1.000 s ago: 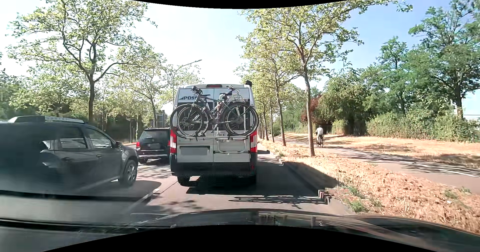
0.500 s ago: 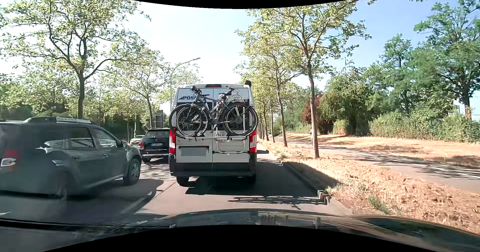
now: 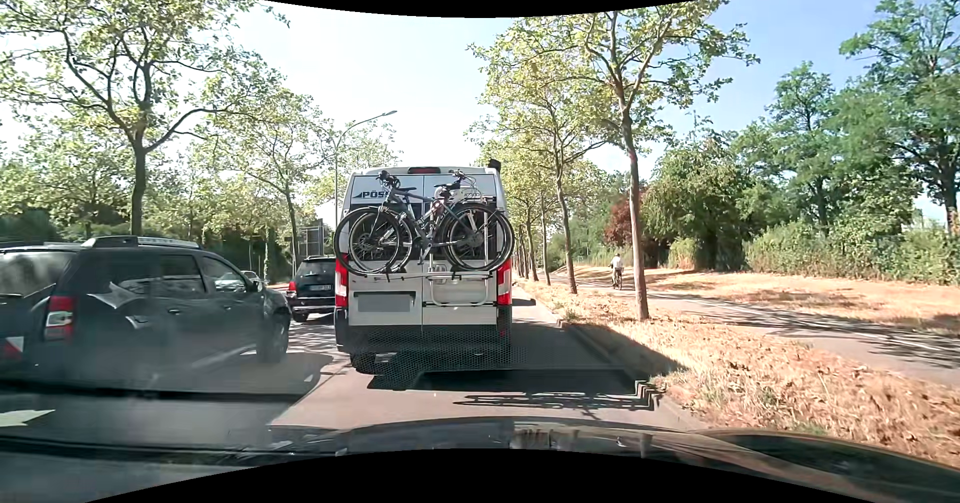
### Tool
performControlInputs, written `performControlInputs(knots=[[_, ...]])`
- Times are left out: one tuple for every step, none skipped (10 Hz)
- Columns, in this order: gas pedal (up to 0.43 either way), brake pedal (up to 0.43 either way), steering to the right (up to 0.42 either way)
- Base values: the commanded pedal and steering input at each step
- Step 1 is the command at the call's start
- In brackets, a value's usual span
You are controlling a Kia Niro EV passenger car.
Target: Follow the waypoints while adhering to traffic rules and regulations
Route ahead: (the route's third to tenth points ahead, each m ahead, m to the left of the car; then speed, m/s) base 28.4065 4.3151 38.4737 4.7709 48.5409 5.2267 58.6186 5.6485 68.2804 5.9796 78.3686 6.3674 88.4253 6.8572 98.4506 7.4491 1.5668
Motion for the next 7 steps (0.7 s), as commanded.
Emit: performControlInputs(knots=[[0.0,0.0,0.009],[0.0,0.0,0.009],[0.0,0.0,0.009],[0.0,0.0,0.009],[0.0,0.0,0.009],[0.0,0.0,0.009],[0.0,0.0,0.009]])
